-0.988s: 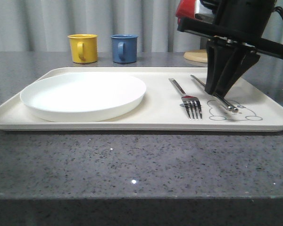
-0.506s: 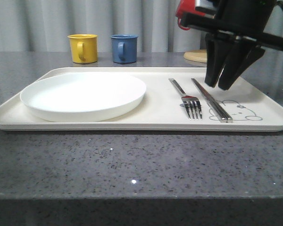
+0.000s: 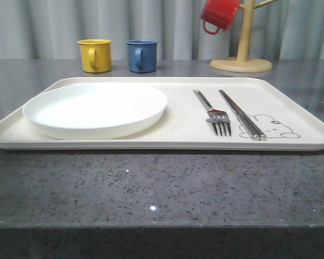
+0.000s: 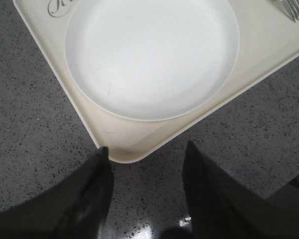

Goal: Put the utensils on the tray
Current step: 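Grasp the spoon beside the tray with the right gripper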

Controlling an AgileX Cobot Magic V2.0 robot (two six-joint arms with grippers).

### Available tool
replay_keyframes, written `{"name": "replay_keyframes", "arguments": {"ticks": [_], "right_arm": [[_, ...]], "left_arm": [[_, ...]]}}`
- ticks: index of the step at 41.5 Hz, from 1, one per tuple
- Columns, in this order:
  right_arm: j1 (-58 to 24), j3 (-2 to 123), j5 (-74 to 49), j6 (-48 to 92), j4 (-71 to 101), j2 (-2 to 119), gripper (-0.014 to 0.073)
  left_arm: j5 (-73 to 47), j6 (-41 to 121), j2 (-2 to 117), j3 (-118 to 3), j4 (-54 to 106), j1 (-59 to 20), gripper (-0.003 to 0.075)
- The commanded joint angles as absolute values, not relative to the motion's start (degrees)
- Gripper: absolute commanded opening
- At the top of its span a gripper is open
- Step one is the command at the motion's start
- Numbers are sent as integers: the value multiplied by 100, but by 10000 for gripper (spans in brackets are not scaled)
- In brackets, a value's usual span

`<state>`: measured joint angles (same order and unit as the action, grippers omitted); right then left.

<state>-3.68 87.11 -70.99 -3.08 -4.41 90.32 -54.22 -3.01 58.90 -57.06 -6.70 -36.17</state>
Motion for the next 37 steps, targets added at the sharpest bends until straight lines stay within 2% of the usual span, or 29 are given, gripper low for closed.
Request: {"name": "replay_keyframes", "arguments": {"ticks": [1, 13, 37], "right_arm": [[143, 8873, -7534, -50, -493, 8922, 237], [980, 8873, -7442, 113, -470, 9533, 237], [999, 8873, -7079, 118, -476, 10367, 237]], "left_arm": [[-5130, -362, 5797, -5848, -704, -3672, 314], [-5130, -362, 5797, -5848, -704, -3672, 314], [-5117, -362, 5797, -5848, -704, -3672, 314]]}}
